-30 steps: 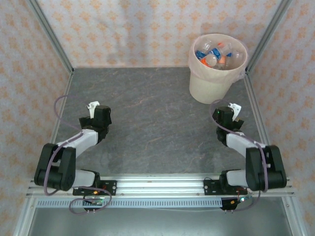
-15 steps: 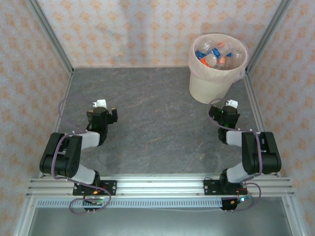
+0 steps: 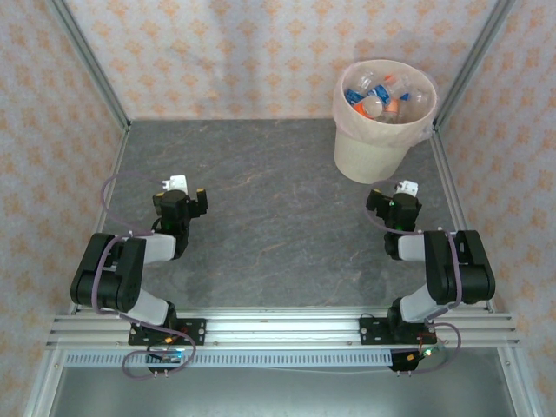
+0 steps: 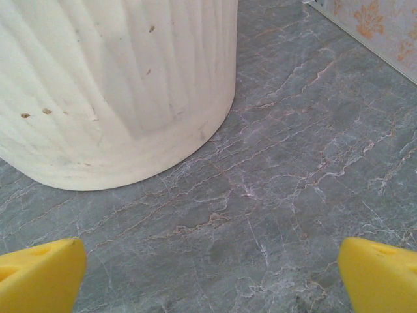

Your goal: Put the plastic bottles in the bin

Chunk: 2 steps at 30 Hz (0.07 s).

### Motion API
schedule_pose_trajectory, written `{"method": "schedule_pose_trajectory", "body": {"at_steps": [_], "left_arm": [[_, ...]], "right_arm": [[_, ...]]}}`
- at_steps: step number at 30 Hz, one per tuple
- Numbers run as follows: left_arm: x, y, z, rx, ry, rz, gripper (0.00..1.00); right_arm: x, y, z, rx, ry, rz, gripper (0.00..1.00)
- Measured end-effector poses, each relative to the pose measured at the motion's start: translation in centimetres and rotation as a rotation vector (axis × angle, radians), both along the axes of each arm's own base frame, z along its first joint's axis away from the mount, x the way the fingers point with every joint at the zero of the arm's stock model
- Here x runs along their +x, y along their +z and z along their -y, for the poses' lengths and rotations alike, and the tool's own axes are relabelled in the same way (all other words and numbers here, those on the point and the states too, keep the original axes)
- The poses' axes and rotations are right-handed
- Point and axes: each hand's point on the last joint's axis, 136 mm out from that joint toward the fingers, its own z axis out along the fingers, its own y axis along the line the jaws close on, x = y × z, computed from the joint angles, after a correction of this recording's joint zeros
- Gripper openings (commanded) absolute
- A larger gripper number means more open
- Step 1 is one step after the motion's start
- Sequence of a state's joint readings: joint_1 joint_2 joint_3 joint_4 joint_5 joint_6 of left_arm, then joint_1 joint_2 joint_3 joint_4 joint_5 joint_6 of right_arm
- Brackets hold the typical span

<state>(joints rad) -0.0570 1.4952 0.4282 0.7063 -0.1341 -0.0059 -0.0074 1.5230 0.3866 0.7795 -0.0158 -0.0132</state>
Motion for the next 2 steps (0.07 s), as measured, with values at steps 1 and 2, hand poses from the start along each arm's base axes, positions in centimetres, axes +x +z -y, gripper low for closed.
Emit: {"method": "schedule_pose_trajectory", "body": {"at_steps": [1, 2], "left_arm": [[0.01, 0.02, 0.0, 0.0, 0.0, 0.001, 1.0], [0.02, 0.04, 0.0, 0.0, 0.0, 0.002, 1.0]], "right_arm": [[0.0, 0.0, 0.0, 0.0, 0.0, 0.0, 0.99], [0.0, 0.0, 0.0, 0.0, 0.0, 0.0, 0.99]]}}
